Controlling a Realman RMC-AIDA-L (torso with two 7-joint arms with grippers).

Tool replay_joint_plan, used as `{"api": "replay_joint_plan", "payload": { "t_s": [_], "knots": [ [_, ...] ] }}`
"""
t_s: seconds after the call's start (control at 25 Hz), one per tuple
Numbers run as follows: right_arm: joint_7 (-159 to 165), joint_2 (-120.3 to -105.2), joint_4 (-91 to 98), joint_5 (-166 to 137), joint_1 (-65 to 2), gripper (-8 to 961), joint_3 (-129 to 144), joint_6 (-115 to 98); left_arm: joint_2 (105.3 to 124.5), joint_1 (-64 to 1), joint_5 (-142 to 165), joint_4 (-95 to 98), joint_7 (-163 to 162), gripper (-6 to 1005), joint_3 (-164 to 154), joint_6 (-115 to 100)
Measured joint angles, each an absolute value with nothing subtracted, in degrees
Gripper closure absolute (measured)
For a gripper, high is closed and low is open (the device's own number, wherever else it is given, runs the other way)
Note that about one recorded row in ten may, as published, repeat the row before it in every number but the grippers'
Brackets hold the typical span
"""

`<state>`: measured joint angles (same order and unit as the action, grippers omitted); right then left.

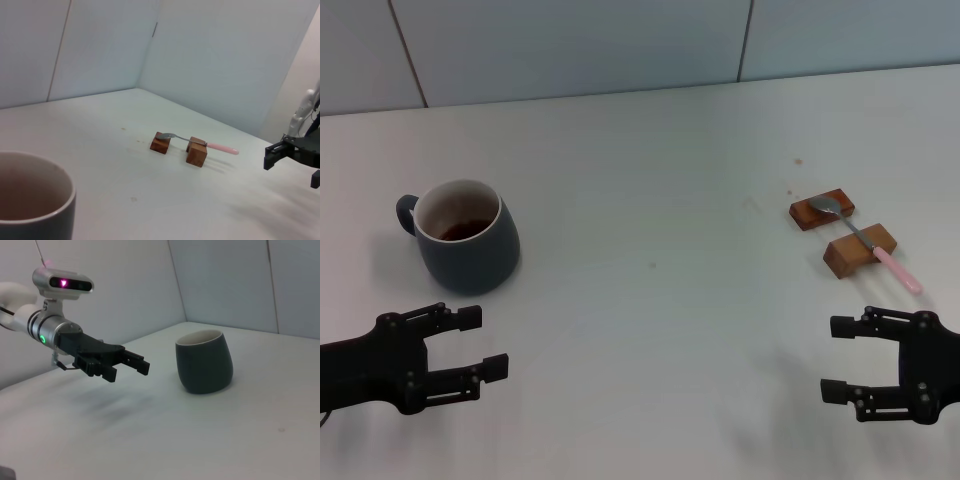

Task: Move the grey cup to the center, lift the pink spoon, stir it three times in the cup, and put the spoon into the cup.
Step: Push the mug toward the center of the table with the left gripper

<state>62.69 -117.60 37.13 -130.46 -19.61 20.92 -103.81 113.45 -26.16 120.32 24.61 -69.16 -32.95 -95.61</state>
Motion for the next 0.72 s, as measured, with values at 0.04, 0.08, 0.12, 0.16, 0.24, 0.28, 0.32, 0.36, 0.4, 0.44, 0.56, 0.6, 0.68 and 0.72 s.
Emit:
{"api": "replay_joint_plan", "payload": {
  "t_s": [0.04, 0.08, 0.12, 0.16, 0.24, 0.28, 0.32, 0.36, 0.4, 0.44, 0.56, 0.6, 0.68, 0.72],
  "knots": [
    [62.69, -117.62, 37.12, -130.45, -19.61, 128, 20.91, -103.87, 113.43, -26.16, 120.35, 24.61, -69.16, 168, -32.95, -95.66],
    [62.69, -117.67, 37.09, -130.39, -19.61, 128, 20.92, -103.96, 113.39, -26.15, 120.47, 24.75, -69.16, 169, -32.96, -95.73],
    [62.69, -117.70, 37.08, -130.34, -19.62, 129, 20.91, -104.00, 113.39, -26.15, 120.47, 24.75, -69.16, 171, -32.96, -95.73],
    [62.69, -117.70, 37.08, -130.34, -19.62, 129, 20.91, -104.00, 113.39, -26.12, 120.50, 24.89, -69.16, 172, -32.96, -95.74],
    [62.69, -117.75, 37.08, -130.29, -19.66, 130, 20.91, -104.04, 113.40, -26.01, 120.53, 25.16, -69.16, 174, -32.97, -95.76],
    [62.69, -117.81, 37.08, -130.28, -19.67, 131, 20.91, -104.06, 113.42, -25.96, 120.55, 25.22, -69.17, 175, -33.05, -95.78],
    [62.69, -117.81, 37.08, -130.28, -19.67, 131, 20.91, -104.06, 113.42, -25.96, 120.55, 25.22, -69.17, 177, -33.05, -95.78],
    [62.69, -117.84, 37.09, -130.27, -19.68, 132, 20.92, -104.06, 113.44, -25.94, 120.56, 25.22, -69.18, 178, -33.13, -95.81],
    [62.69, -117.85, 37.09, -130.26, -19.69, 132, 20.92, -104.07, 113.50, -25.93, 120.57, 25.22, -69.20, 179, -33.17, -95.83],
    [62.69, -117.85, 37.09, -130.26, -19.68, 133, 20.91, -104.07, 113.54, -25.93, 120.58, 25.23, -69.21, 180, -33.22, -95.83],
    [62.69, -117.86, 37.09, -130.25, -19.69, 134, 20.92, -104.06, 113.68, -25.93, 120.59, 25.23, -69.20, 184, -33.36, -95.85],
    [62.69, -117.86, 37.09, -130.25, -19.68, 135, 20.91, -104.07, 113.71, -25.92, 120.59, 25.22, -69.20, 185, -33.39, -95.86],
    [62.69, -117.86, 37.09, -130.25, -19.69, 136, 20.92, -104.07, 113.71, -25.93, 120.59, 25.22, -69.20, 188, -33.39, -95.87],
    [62.69, -117.86, 37.09, -130.25, -19.69, 136, 20.92, -104.07, 113.72, -25.93, 120.59, 25.23, -69.20, 189, -33.40, -95.88]
  ]
}}
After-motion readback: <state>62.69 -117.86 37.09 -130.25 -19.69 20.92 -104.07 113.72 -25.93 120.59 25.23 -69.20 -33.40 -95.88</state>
